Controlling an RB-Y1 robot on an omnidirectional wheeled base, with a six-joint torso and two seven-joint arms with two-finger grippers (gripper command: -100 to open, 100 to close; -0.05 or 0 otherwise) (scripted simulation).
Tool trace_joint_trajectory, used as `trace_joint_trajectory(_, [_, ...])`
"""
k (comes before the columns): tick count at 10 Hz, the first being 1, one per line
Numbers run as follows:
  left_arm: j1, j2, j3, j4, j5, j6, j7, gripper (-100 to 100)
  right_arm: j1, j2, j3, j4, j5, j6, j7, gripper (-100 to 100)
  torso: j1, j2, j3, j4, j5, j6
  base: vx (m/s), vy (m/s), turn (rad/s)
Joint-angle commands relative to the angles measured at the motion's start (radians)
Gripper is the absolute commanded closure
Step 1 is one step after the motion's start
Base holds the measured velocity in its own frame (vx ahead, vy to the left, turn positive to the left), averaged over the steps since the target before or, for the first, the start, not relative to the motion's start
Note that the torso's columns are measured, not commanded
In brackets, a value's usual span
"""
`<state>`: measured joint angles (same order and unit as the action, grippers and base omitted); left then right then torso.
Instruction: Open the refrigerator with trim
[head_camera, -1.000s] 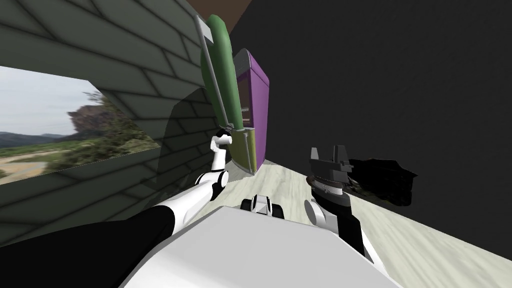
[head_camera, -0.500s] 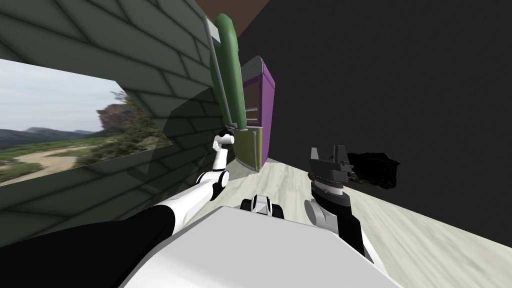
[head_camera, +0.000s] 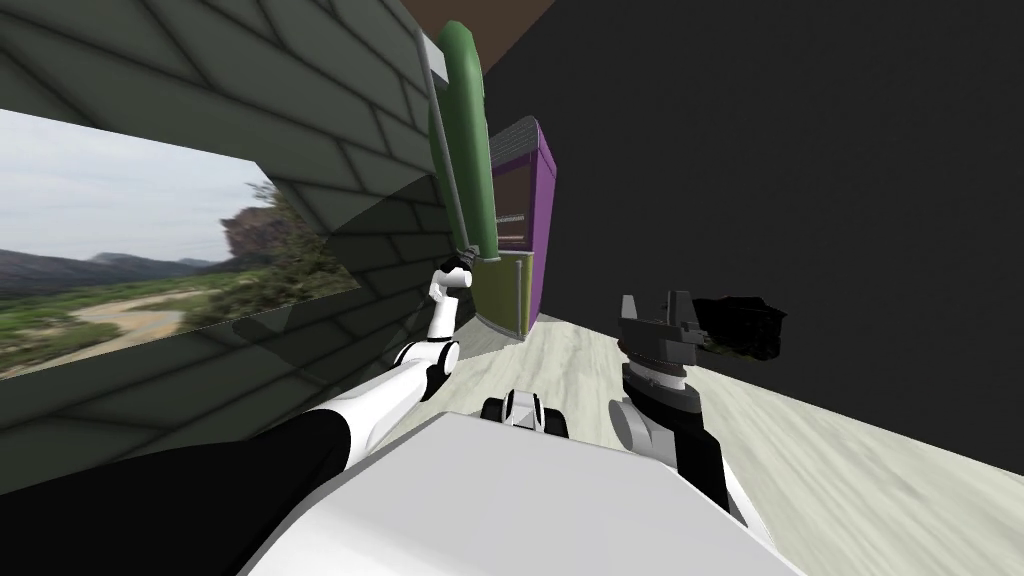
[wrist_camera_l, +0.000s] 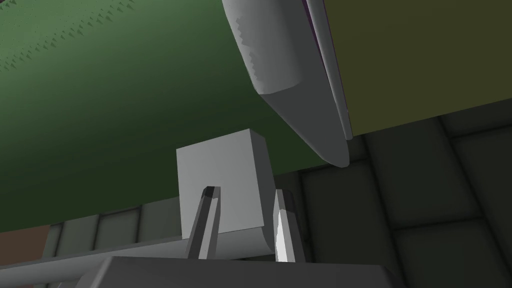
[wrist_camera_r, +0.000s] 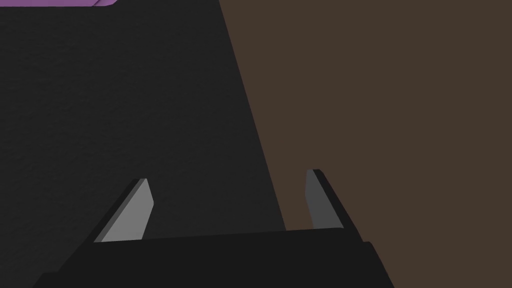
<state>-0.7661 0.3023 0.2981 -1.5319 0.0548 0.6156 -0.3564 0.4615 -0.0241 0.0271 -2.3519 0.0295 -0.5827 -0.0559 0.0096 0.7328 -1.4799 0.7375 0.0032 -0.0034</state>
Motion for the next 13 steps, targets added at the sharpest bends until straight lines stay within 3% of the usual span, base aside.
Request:
trace_joint_trajectory(1, [-0.001, 0.007, -0.017, -0.001, 0.024, -0.004, -0.001, 100, 0.000, 0.000, 0.000, 0.000, 0.000, 0.000, 0.000, 0, 0.004, 0.000, -0.001, 0.001, 0.001, -0.001, -0.091, 0.242, -0.046])
trace_joint_trajectory(8, [-0.008, 0.016, -0.093, -0.001, 0.112, -0.016, -0.005, 100, 0.000, 0.000, 0.000, 0.000, 0.000, 0.000, 0.000, 0, 0.003, -0.013, -0.010, 0.003, -0.002, -0.002, -0.097, 0.278, -0.053])
trace_joint_trajectory(11, [-0.010, 0.018, -0.112, 0.000, 0.134, -0.019, -0.006, 100, 0.000, 0.000, 0.000, 0.000, 0.000, 0.000, 0.000, 0, 0.003, -0.009, -0.007, 0.002, -0.001, -0.001, -0.114, 0.267, -0.048])
trace_joint_trajectory(13, [-0.013, 0.023, -0.150, 0.000, 0.179, -0.025, -0.008, 100, 0.000, 0.000, 0.000, 0.000, 0.000, 0.000, 0.000, 0, 0.002, -0.011, -0.009, 0.001, -0.002, 0.000, -0.122, 0.327, -0.071])
